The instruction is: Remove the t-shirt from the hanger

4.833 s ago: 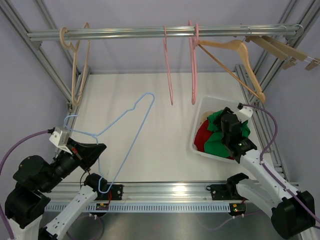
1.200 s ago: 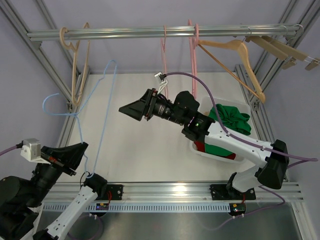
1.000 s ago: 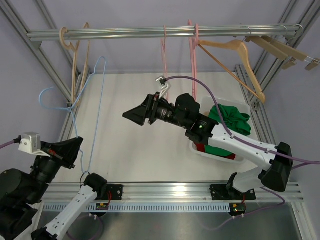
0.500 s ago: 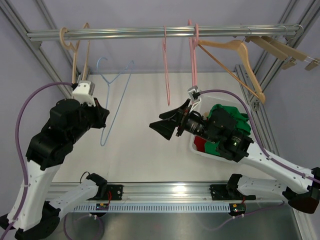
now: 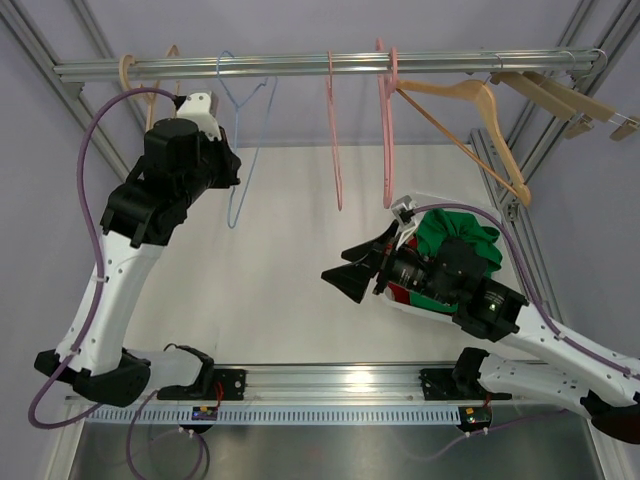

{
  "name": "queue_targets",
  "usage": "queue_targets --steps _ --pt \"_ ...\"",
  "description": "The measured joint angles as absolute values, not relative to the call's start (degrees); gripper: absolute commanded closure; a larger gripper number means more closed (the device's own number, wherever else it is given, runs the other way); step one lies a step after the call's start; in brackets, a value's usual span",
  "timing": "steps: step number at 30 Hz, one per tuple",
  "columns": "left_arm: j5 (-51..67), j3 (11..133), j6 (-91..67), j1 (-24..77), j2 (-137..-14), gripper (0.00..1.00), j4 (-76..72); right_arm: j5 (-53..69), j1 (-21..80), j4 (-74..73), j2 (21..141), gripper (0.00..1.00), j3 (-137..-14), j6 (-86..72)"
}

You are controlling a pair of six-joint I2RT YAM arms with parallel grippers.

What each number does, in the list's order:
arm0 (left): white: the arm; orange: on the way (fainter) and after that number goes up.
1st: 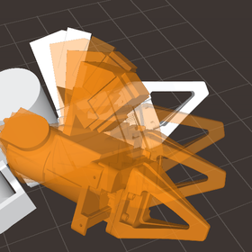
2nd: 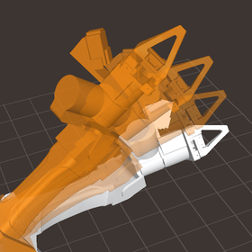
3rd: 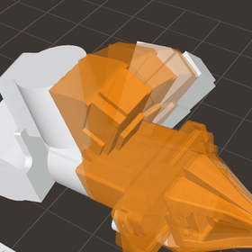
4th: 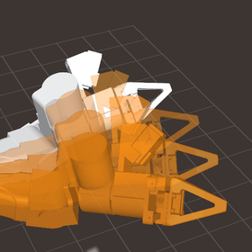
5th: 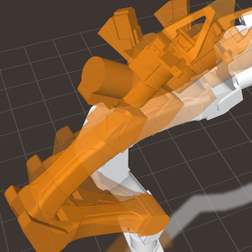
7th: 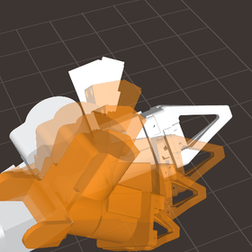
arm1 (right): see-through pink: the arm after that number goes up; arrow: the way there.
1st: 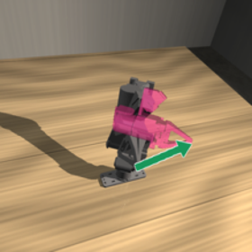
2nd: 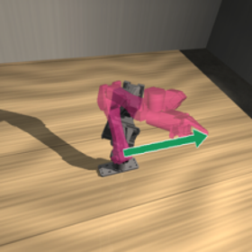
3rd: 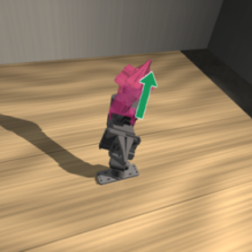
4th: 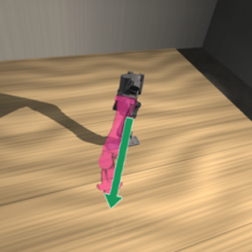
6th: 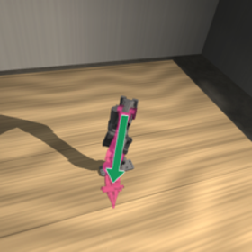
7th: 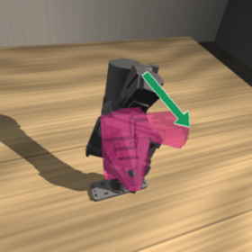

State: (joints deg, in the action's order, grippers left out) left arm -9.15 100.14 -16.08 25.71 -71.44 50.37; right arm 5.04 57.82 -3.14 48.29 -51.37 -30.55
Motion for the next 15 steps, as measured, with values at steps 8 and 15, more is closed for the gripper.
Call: queue_targets --steps 8,15 --pt "-7.7 103.5 -16.1 19.6 -77.2 1.0 49.8 4.7 57.9 -5.1 44.9 0.01 -50.4 -29.6" --pt "-6.2 103.3 -16.1 17.9 -78.3 1.0 49.7 4.0 57.9 -5.9 45.0 0.0 -49.6 -29.5"
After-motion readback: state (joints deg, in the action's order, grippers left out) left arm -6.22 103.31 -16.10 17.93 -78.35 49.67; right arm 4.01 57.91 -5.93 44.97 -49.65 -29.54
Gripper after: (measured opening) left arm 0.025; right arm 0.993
